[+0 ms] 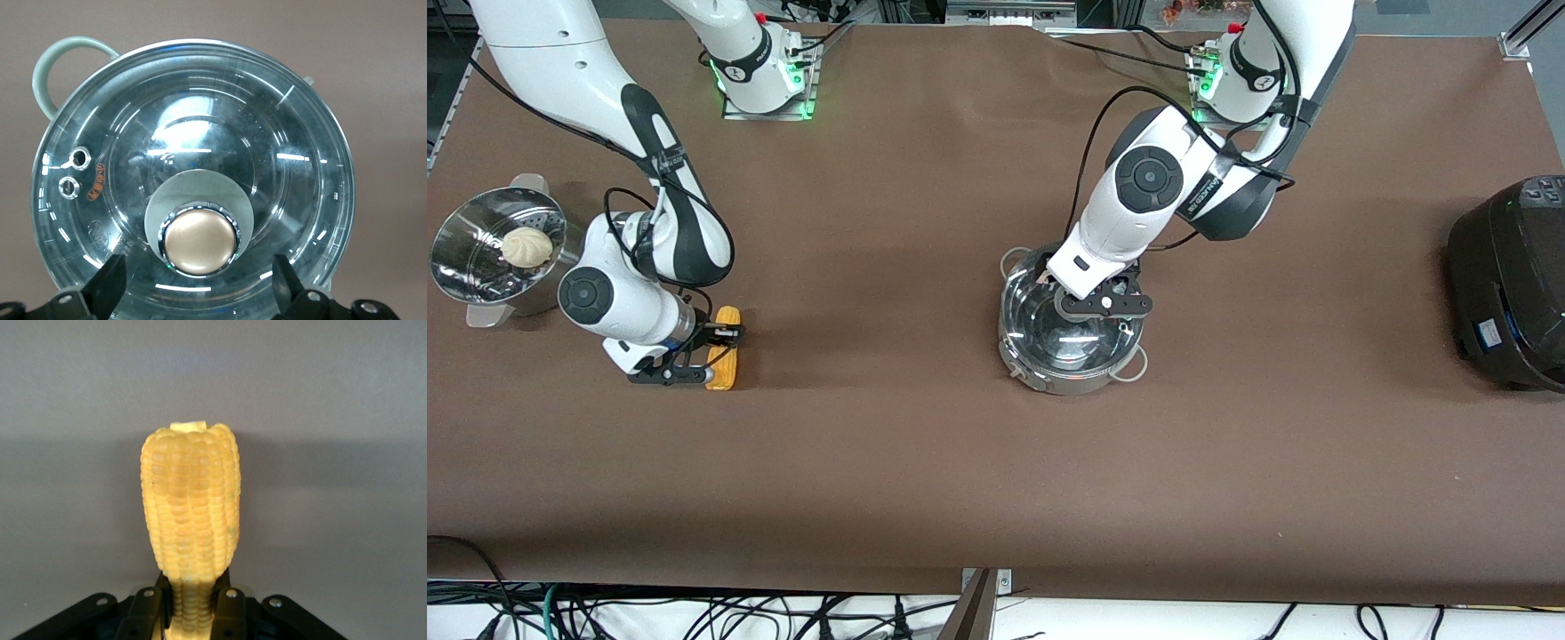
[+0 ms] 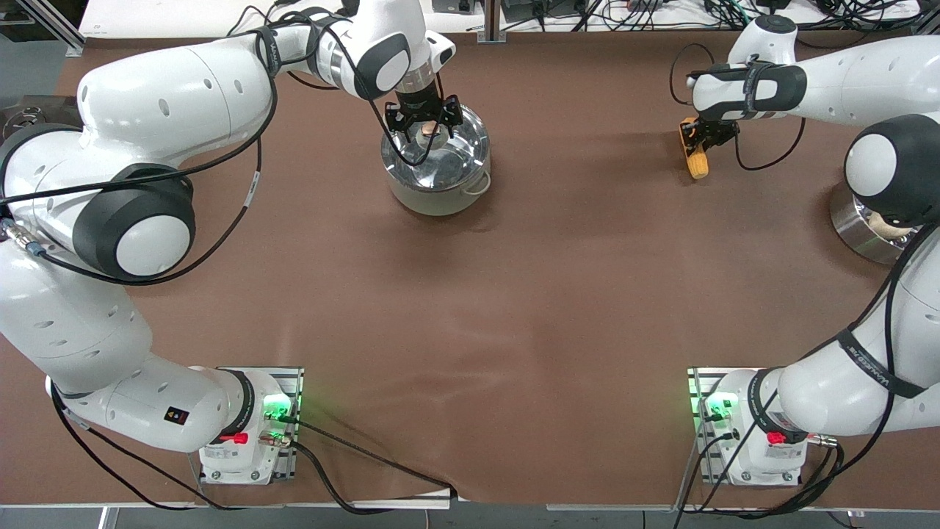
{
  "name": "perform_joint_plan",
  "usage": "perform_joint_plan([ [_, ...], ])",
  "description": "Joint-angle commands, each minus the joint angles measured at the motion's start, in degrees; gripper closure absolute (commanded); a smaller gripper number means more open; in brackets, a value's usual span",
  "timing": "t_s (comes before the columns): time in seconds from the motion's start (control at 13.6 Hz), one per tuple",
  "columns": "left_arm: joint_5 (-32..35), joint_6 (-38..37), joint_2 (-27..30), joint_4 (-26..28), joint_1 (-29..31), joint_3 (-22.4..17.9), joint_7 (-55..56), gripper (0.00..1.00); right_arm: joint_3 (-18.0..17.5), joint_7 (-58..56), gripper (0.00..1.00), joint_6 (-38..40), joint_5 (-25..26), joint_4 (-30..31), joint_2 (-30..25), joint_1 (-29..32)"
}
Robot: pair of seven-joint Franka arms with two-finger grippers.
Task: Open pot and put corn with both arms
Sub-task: 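Grip the glass lid knob with the left gripper and hold the corn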
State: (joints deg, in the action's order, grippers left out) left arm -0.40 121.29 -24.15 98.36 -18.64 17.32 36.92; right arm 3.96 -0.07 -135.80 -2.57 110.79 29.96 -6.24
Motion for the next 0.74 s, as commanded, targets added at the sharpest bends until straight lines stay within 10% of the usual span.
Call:
perform_joint_plan([
  [0.0,1.19,-0.09,-1.69,-2.03,-0.96,-0.88,-0.01,0.06,-0.26,-1.07,0.98,2.72,-0.77,-1.27,-1.92,0.08],
  [0.66,1.11,1.5,-3.18,-3.61,-2.54,-2.64,0.34,0.16,-0.26,-0.98,0.98,7.03,-0.68,-5.66,-3.41,0.0],
])
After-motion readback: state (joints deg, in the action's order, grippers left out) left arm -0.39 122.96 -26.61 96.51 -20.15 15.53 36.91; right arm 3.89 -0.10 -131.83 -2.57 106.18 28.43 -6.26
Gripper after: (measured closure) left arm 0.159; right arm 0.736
